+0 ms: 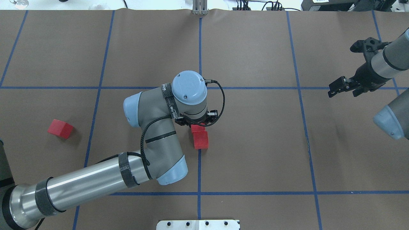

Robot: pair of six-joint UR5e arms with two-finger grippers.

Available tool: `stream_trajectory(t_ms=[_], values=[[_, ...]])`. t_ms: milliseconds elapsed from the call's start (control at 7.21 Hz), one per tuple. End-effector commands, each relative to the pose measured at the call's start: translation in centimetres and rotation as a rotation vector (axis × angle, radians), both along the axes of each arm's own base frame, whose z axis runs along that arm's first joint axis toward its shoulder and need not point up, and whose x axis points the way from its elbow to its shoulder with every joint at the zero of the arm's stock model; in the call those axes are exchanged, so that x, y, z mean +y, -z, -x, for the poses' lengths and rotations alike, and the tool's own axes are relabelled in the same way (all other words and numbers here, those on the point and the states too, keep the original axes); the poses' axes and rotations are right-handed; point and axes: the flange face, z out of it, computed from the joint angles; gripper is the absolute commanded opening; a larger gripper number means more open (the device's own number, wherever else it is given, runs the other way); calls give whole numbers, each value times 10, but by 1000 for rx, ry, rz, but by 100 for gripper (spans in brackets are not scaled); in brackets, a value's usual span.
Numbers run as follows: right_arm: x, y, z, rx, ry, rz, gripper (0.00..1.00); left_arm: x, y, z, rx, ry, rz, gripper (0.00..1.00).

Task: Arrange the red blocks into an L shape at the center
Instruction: 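Open the left gripper and move it to the red cube nearest it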

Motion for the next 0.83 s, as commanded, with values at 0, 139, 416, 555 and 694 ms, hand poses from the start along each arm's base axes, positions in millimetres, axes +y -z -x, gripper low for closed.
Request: stream_trajectory(t_ms=[0,139,416,555,694], values=[[0,0,0,0,0,0,100,5,0,-4,-1,-3,1,98],[0,0,0,-1,0,-1,100,7,0,-5,0,-2,1,100],[1,1,0,-1,0,-2,100,8,10,1,19,-3,-4,100],[1,2,0,-3,0,-5,100,11,27,19,48,2,-19,100],[1,3,-1,-4,1,-9,100,18,31,46,64,10,-27,100]])
